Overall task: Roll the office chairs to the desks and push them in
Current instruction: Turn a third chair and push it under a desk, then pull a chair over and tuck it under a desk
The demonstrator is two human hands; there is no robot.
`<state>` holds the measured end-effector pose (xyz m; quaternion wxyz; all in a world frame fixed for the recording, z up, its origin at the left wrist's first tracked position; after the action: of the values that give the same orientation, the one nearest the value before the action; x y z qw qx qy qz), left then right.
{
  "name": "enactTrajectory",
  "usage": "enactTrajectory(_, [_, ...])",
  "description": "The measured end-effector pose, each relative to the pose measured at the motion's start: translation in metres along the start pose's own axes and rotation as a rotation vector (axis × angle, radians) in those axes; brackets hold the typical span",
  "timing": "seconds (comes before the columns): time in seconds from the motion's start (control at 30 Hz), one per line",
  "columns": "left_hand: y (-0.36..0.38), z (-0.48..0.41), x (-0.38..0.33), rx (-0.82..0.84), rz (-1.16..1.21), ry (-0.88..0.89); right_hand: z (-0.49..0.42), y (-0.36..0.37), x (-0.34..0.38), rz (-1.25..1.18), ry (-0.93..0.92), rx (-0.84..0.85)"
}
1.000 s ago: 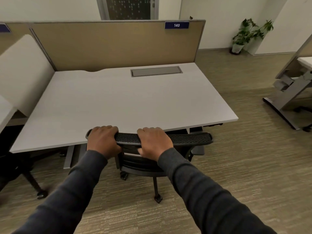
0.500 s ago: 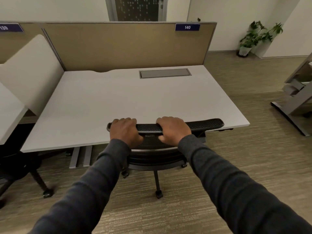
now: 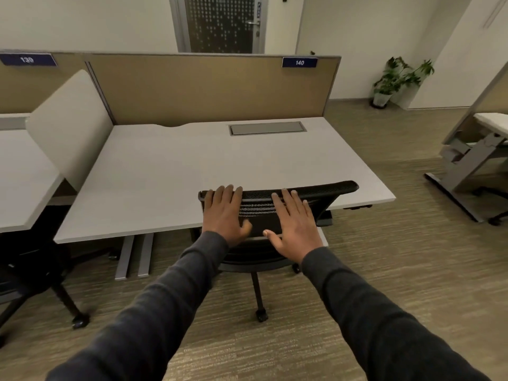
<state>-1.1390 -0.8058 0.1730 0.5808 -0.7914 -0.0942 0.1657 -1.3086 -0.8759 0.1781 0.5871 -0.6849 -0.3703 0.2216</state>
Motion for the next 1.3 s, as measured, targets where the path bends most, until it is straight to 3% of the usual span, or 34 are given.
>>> enactTrajectory(0.23, [0.003, 0.099, -0.015, 0.114, 0.076, 0.06, 0.103, 0.011, 0.046, 0.041, 0.115, 0.067])
enactTrajectory(0.53, [-0.043, 0.276, 0.034, 0.224, 0.141, 0.117, 0.218, 0.022, 0.178, 0.015, 0.232, 0.102])
enactTrajectory(0.93, [-0.079, 0.363, 0.173, 0.272, 0.156, 0.136, 0.249, 0.025, 0.328, -0.049, 0.357, 0.052])
enactTrajectory(1.3, [-0.117, 0.423, 0.384, 0.282, 0.158, 0.222, 0.229, 0.084, 0.561, -0.188, 0.476, 0.065])
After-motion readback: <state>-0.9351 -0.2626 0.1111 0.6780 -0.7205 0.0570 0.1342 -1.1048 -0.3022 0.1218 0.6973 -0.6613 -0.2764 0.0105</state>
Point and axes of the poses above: each hand's wrist, its own z-axis away from the middle knuckle, its own y-axis out of the palm, x = y × z, the point moved 5 cm from there along -z, towards the middle knuckle, and after that the axes turned 1 degree about x, right-handed, at the moved point
